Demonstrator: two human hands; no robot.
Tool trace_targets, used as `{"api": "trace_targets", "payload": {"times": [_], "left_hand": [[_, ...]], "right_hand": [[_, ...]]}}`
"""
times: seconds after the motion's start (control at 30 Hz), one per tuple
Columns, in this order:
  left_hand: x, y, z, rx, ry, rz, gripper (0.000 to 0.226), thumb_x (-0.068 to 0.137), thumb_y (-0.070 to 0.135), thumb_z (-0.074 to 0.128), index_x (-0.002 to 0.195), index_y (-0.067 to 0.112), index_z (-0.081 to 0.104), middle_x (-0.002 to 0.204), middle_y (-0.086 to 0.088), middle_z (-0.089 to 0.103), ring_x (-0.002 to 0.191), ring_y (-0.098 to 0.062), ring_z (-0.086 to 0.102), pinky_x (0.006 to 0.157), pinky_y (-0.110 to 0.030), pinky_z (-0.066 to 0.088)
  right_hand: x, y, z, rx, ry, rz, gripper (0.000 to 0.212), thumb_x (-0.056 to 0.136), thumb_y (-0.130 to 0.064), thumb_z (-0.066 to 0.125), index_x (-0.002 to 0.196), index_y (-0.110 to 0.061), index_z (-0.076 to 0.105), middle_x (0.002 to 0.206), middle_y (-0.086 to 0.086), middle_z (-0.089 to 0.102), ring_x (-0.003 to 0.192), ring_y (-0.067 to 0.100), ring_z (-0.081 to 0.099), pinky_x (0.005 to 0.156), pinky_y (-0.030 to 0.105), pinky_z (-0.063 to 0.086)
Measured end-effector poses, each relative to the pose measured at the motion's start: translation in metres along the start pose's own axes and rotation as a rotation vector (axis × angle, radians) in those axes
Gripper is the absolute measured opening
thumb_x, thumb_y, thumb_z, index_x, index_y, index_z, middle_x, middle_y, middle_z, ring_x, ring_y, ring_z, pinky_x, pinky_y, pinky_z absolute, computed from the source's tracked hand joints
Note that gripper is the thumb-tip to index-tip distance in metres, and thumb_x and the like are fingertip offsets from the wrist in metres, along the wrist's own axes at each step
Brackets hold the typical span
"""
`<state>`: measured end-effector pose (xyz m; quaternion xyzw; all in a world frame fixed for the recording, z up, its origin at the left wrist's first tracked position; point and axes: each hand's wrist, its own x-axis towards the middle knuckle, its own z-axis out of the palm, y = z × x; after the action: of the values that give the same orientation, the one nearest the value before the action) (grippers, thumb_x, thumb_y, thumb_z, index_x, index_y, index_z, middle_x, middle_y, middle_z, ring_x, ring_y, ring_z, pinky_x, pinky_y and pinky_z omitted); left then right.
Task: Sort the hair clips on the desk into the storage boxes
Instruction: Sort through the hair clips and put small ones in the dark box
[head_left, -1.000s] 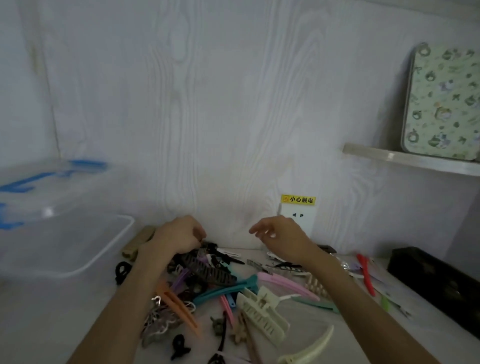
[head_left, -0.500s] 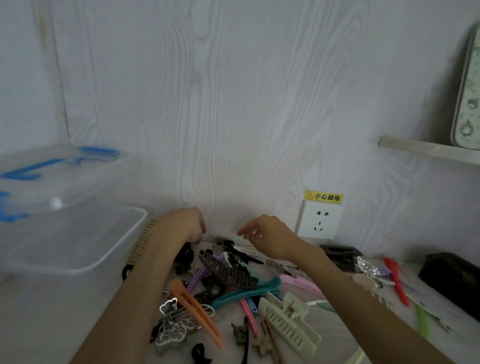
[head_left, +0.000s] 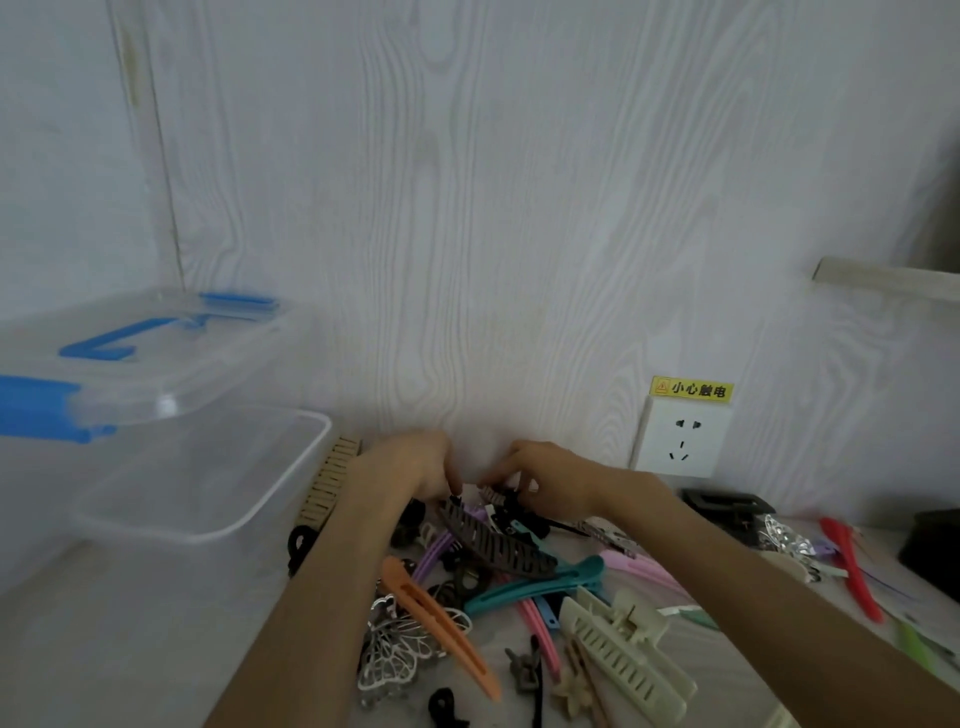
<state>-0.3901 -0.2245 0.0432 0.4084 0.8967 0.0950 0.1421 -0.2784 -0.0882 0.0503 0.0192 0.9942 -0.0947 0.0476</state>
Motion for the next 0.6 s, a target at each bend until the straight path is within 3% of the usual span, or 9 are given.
{"api": "trace_targets", "payload": {"times": [0.1,0.27,0.5,0.6], "left_hand": [[0.000,0.005,0.000,-0.045,0.014,0.037,0.026,0.081,0.021,0.068,0.106,0.027,0.070,0.115,0.003,0.066,0.103,-0.018,0.061,0.094,-0.034,0.050],[-0.003,0.008,0.004,-0.073,0.066,0.079,0.020,0.080,0.021,0.070,0.100,0.022,0.072,0.110,0.001,0.068,0.101,-0.017,0.061,0.088,-0.030,0.050],[-0.001,0.004,0.000,-0.144,0.231,0.131,0.012,0.079,0.022,0.071,0.091,0.023,0.072,0.104,0.002,0.070,0.096,-0.014,0.064,0.088,-0.035,0.053],[-0.001,0.007,0.003,-0.181,0.292,0.176,0.014,0.079,0.026,0.071,0.093,0.026,0.071,0.104,0.005,0.071,0.097,-0.013,0.064,0.089,-0.037,0.053]], "right_hand": [[-0.007,0.000,-0.006,0.051,-0.035,0.045,0.047,0.085,-0.001,0.056,0.130,-0.013,0.052,0.131,0.007,0.053,0.116,0.022,0.053,0.094,0.024,0.043],[-0.013,0.007,-0.002,0.194,-0.006,0.118,0.050,0.084,-0.008,0.063,0.132,-0.012,0.048,0.131,0.005,0.052,0.107,0.015,0.055,0.083,0.016,0.039],[-0.012,0.012,0.013,0.239,0.121,0.133,0.038,0.085,-0.017,0.063,0.121,-0.012,0.052,0.124,0.007,0.055,0.094,0.014,0.051,0.091,0.030,0.047],[-0.011,0.013,0.018,0.202,0.173,0.137,0.037,0.085,-0.019,0.063,0.120,-0.015,0.053,0.124,0.007,0.056,0.102,0.018,0.055,0.092,0.029,0.046]]}}
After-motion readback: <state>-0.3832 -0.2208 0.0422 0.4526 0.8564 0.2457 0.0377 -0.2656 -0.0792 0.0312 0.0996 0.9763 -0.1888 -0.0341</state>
